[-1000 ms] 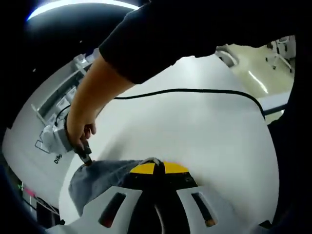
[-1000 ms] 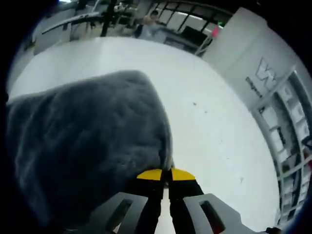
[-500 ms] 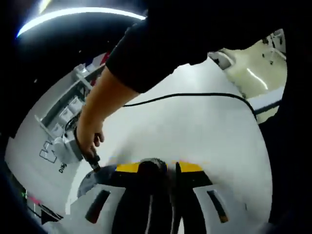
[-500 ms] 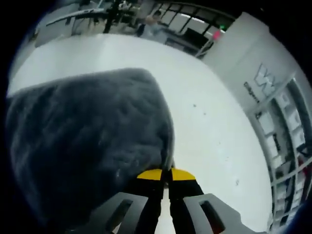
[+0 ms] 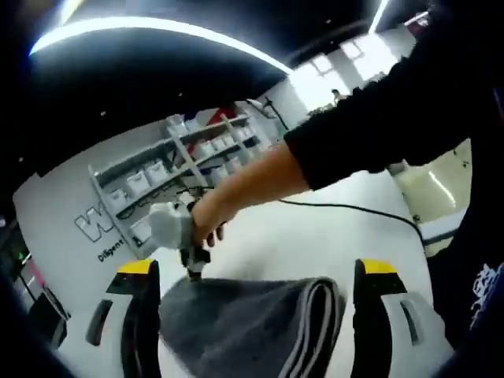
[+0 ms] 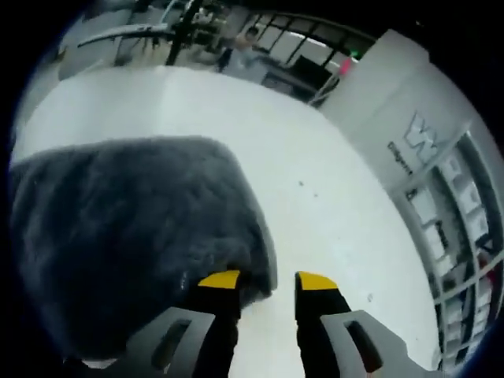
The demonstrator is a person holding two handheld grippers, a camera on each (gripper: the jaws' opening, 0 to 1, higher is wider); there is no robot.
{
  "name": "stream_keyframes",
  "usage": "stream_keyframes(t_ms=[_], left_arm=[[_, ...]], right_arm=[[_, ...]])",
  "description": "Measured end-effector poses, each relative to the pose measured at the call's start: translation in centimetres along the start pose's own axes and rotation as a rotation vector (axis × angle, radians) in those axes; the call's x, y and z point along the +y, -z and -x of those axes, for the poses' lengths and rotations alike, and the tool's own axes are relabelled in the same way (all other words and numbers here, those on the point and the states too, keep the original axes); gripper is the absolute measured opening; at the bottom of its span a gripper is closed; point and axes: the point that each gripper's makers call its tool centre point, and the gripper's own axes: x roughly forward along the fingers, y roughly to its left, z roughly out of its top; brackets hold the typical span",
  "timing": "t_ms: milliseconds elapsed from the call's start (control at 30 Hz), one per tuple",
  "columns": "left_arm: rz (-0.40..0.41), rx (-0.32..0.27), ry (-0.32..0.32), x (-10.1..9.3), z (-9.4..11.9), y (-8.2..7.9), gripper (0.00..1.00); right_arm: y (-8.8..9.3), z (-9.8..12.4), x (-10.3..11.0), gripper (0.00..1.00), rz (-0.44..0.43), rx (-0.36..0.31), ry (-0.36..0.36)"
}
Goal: Open the folded towel by lifting each exposed corner and separating the folded layers until the towel lies flat within the target outline without major curled edges
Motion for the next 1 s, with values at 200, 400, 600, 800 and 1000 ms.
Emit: stream_keyframes(t_ms=[200, 400, 600, 800, 1000], left_arm=[[0.08, -0.002, -0.083, 5.7, 2.3, 1.3, 1.0], [0.195, -0.025, -0.13, 9.8, 4.2, 2.1, 1.0], [0.245, -0.028, -0.166, 12.1, 6.5, 3.2, 1.0], [0.242, -0.03, -0.229, 13.9, 8.9, 3.5, 1.0], [0.273, -0.076, -0.217, 13.6, 10.9, 2.6, 1.0]], right_arm=[[-1.2, 4.5, -1.6, 0.97, -0.087, -0.086, 0.138], [-3.5, 11.0, -2.7, 1.0, -0.228, -0.28, 0.236], [-4.1, 19.7, -1.8, 0.99, -0.323, -0.491, 0.323], [-1.5, 26.4, -0.4, 0.97, -0.395, -0.611, 0.399], [2.7, 29.9, 1.2, 0.97, -0.483, -0.629, 0.448]])
